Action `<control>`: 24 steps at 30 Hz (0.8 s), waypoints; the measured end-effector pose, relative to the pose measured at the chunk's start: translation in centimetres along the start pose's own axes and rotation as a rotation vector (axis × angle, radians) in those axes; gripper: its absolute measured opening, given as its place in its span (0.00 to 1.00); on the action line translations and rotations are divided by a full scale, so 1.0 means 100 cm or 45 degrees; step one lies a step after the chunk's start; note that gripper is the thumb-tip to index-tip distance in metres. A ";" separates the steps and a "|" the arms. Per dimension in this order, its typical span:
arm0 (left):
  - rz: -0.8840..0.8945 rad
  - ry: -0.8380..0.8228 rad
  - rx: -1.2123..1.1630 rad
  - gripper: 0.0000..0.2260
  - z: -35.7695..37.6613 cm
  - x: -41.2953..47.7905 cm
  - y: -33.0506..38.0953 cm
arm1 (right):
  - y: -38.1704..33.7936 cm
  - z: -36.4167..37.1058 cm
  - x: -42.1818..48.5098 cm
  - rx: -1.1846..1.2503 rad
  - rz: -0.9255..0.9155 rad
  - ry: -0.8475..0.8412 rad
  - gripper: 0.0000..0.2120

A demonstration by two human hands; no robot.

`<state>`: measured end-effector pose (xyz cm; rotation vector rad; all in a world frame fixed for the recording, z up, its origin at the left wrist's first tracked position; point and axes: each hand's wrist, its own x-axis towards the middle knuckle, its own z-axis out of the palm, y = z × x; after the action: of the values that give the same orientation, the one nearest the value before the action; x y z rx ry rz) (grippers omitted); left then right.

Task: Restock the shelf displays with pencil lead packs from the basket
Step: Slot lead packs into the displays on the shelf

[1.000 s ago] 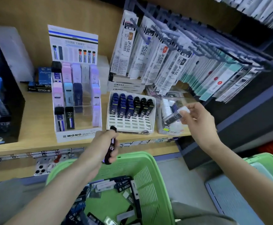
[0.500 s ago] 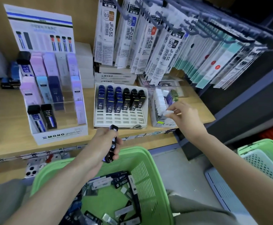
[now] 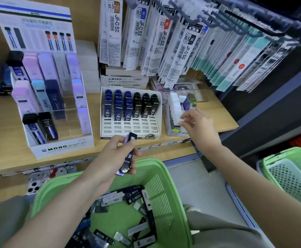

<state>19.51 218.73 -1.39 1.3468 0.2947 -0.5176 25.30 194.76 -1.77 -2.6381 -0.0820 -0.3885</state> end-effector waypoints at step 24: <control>-0.020 -0.023 0.070 0.08 -0.013 -0.018 -0.001 | -0.067 -0.005 -0.030 0.475 0.301 0.148 0.07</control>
<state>18.07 220.35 -0.86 1.3935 0.2780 -0.5539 21.50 200.49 0.77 -2.2214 0.1773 -0.4009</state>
